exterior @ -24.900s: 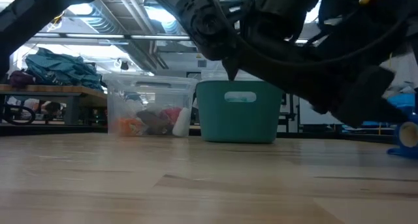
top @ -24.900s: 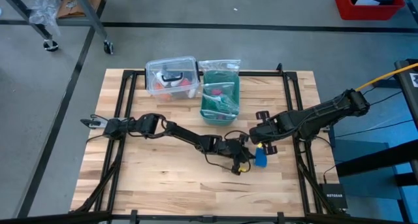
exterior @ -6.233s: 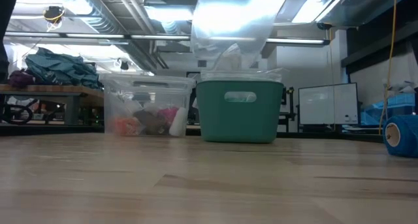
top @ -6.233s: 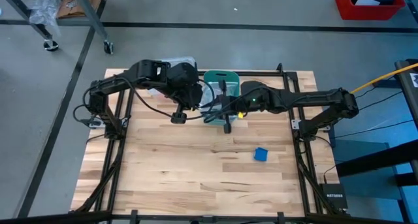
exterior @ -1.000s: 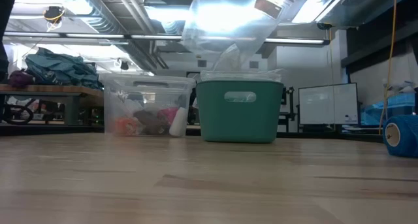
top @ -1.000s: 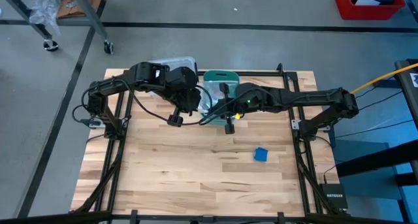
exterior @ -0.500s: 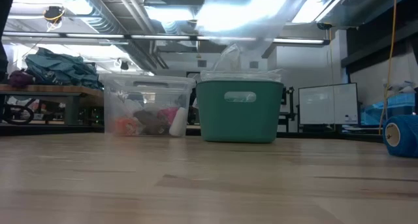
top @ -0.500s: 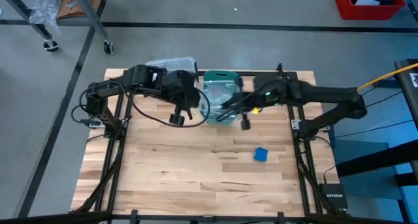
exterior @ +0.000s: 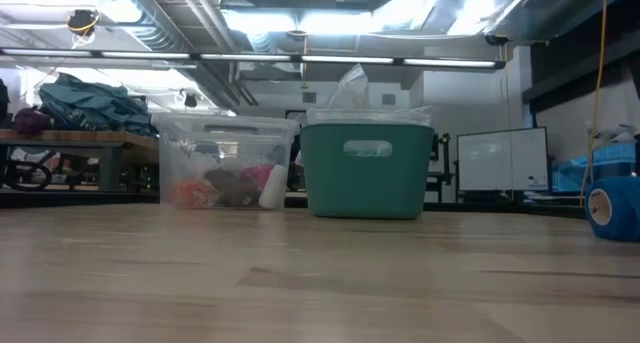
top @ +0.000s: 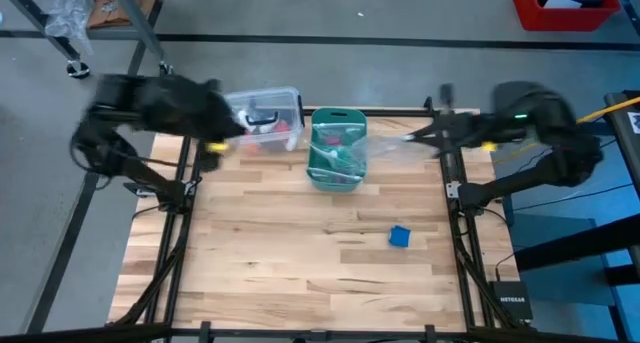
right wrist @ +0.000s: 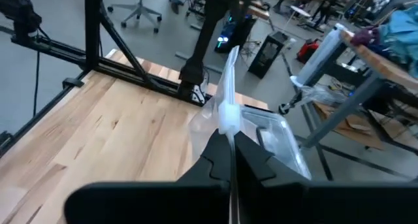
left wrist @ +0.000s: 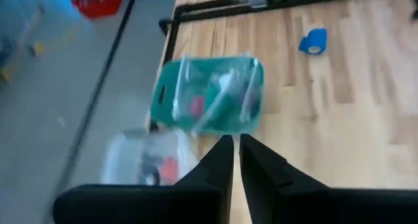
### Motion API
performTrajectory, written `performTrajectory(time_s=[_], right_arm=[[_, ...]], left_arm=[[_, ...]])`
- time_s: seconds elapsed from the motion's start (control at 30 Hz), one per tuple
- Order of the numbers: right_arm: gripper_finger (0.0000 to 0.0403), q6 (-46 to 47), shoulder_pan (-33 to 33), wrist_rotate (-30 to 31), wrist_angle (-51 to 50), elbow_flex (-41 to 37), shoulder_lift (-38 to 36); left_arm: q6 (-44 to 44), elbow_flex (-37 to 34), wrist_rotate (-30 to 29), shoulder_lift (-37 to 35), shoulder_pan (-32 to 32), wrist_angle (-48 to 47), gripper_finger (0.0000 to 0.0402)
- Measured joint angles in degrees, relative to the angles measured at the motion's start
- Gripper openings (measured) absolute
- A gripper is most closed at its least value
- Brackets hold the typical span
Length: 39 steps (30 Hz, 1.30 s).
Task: Roll bandage
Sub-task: Open the transparent zip bag
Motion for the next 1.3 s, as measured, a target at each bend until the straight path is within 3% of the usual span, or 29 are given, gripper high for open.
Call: performTrajectory(time_s=[0.23, 0.37, 0.5, 0.6, 0.73, 0.93, 1.1, 1.3], right_arm=[[0.0000, 5.17, 0.00, 1.20, -9.33, -2.42, -9.98], [0.0000, 7.52, 0.00, -0.40, -9.09, -9.91, -17.02], [0.0000, 9.88, 0.00, -1.35, -4.27, -20.69, -23.77], [0.0000, 10.40, 0.00, -1.69, 4.69, -31.27, -28.31], [0.0000, 10.22, 0.00, -6.93, 27.66, -47.92, -31.99], [0.0000, 11.04, 0.00, -16.39, 63.64, -69.97, -29.01], [0.0000, 14.55, 0.02, -16.47, 82.52, -79.94, -21.40], [0.0000, 14.60, 0.02, -16.46, 91.14, -81.03, -11.98]], left_arm=[[-15.84, -11.12, -2.49, -13.09, -2.88, 1.15, 0.0019], [-21.24, -24.16, -5.38, -18.67, -4.36, 5.16, 0.0019], [-20.61, -40.57, -5.12, -22.66, -6.10, 18.92, 0.0019], [-17.82, -52.30, -3.87, -24.13, -7.68, 33.79, 0.0019], [-11.25, -66.95, 1.82, -23.91, -9.46, 60.36, 0.0019], [-8.37, -84.53, 9.38, -17.43, -11.11, 101.57, 0.0019], [-16.09, -88.00, 9.53, -7.12, -11.74, 127.40, 0.0019], [-13.60, -83.86, 9.08, 4.64, -11.73, 141.43, 0.0036]])
